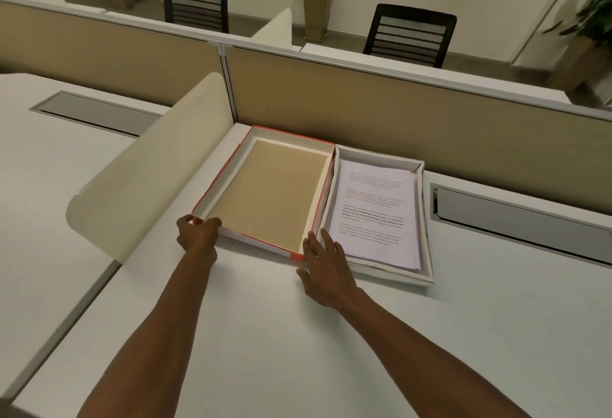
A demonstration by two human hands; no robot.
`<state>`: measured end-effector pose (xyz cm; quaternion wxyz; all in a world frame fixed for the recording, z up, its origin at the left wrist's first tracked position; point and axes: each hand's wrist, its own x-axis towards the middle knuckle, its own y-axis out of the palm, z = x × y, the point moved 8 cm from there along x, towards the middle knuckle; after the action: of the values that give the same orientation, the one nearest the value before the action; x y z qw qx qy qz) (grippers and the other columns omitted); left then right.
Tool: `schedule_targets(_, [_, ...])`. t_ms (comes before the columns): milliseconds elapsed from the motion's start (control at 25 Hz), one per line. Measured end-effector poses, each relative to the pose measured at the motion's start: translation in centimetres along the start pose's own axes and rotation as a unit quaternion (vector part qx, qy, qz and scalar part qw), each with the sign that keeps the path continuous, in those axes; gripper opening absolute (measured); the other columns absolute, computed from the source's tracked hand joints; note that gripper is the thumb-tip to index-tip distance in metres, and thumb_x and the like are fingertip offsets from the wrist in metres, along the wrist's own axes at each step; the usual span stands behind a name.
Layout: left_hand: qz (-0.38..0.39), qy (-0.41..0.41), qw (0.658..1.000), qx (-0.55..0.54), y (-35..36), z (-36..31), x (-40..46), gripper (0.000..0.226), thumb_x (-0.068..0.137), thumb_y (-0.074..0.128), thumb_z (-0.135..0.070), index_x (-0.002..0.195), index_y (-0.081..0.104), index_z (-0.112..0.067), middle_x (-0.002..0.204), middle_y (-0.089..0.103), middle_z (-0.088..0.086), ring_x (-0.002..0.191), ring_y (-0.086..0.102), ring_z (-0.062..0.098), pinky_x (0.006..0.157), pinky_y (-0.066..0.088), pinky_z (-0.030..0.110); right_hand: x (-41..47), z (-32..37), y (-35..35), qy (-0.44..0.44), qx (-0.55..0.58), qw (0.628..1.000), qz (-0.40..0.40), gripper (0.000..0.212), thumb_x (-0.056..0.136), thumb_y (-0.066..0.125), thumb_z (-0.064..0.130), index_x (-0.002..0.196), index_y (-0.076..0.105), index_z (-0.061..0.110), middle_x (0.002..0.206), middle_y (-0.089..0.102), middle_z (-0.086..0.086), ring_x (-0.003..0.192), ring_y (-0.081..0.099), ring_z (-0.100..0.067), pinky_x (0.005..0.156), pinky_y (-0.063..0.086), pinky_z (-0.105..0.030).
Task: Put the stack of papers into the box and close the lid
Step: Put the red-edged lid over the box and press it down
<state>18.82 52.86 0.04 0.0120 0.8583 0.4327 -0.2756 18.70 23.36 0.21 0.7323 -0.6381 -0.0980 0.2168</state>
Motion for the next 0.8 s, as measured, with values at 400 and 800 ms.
schedule_targets(400, [0.039, 0.262, 0.957, -0.115, 0.8, -7.0, -9.7, 0.065, 0.074, 0.081, -0.013, 0.123, 0.046, -0.039, 0.118, 0.061, -0.005, 0.091, 0.070, 0.011, 0.077, 0.060, 0.032, 1.9, -1.9, -15.2, 0.170, 0.446, 0.847, -0.235, 0.028, 0.090, 0.064, 0.040, 0.109, 0.072, 0.021, 0.112, 0.072, 0.002, 0.108, 0.065, -0.017, 0.087, 0.048, -0.027])
schedule_targets(800, [0.093, 0.482, 0.871, -0.031, 4.5, -11.2, -20.2, 0.072, 0.078, 0.085, -0.017, 0.140, 0.048, -0.017, 0.139, 0.059, 0.004, 0.121, 0.061, 0.021, 0.094, 0.058, 0.031, 6.5, 1.7, -22.1, 0.213, 0.683, 0.688, -0.122, 0.026, 0.089, 0.072, 0.032, 0.096, 0.066, 0.008, 0.096, 0.074, -0.010, 0.079, 0.075, -0.024, 0.057, 0.062, -0.034])
